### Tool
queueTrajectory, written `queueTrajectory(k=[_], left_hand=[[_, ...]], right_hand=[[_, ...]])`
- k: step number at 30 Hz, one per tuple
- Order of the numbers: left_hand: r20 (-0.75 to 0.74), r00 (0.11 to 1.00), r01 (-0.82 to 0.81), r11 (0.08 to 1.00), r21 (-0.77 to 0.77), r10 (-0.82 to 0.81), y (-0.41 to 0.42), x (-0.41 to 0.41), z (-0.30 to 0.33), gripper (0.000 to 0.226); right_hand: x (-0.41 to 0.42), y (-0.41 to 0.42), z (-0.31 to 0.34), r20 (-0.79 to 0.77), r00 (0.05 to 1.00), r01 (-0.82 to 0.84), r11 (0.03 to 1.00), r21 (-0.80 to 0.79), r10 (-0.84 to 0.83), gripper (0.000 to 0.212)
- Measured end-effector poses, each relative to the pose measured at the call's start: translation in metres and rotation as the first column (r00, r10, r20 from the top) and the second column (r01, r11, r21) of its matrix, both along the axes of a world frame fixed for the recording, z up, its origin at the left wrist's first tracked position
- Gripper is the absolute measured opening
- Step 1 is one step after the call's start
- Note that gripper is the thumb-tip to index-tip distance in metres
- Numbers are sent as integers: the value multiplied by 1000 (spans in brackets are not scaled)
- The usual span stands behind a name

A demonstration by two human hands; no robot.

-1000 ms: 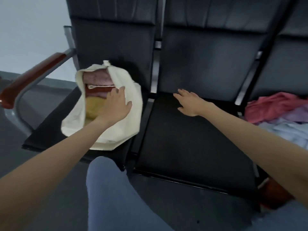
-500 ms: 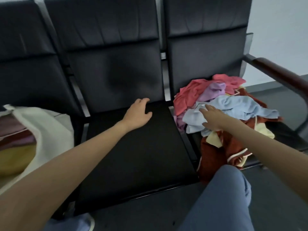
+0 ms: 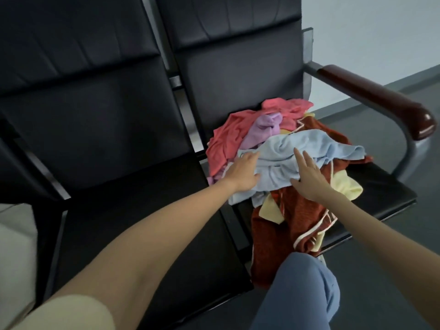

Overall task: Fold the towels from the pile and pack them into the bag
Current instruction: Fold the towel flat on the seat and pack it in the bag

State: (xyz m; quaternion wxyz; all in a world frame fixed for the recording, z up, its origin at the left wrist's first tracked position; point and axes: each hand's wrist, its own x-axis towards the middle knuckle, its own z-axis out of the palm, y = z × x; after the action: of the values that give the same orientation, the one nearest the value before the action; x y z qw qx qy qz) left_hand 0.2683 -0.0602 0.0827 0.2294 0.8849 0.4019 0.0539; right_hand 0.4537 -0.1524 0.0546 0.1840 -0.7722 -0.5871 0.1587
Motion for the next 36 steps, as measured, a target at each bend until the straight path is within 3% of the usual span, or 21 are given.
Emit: queueTrajectory(k=[4,9,12,14,17,19,22,24,27,31,36], left_hand=[[133,990,-54,998,28,50,21,36,-16,65],[177,933,-296,949,-111,312,38,67,-32,66],[180,898,-412,911,24,401,29,73,-27,37],[314,889,-387,914,125,333,19,66,-20,16],[528,848,-218,937,274,43,0,49,-6,6],[571,818,-156,929,337,-70,-12,31,10,7],[524,843,-156,877,455,-122,-22,-8,33,10],[493,867,-194,868,457,-66,-26,-42,43,10],[506,858,-316,870,378,92,-29,-95,54,10],[558,762,-526,816,239,328,-32,-168,57,12],[556,622,-709,698,103,551,-43,-257,56,6]], right_hand=[[11,10,-11,-41,999,24,984,179,-17,68],[21,20,-8,-142,986,121,964,238,-89,57],[29,25,-3,-79,995,72,974,216,-56,68],[34,30,-1,-25,1000,14,976,215,-9,84],[33,33,7,-33,995,-79,948,307,94,90],[26,35,12,-21,996,-72,954,291,82,86],[19,34,17,251,968,-51,995,81,29,69],[13,30,22,317,948,-14,999,-42,27,45],[-8,21,36,316,945,-100,995,30,85,26],[-51,16,59,378,895,-279,959,58,238,18],[-115,21,79,345,874,-366,931,4,342,25]])
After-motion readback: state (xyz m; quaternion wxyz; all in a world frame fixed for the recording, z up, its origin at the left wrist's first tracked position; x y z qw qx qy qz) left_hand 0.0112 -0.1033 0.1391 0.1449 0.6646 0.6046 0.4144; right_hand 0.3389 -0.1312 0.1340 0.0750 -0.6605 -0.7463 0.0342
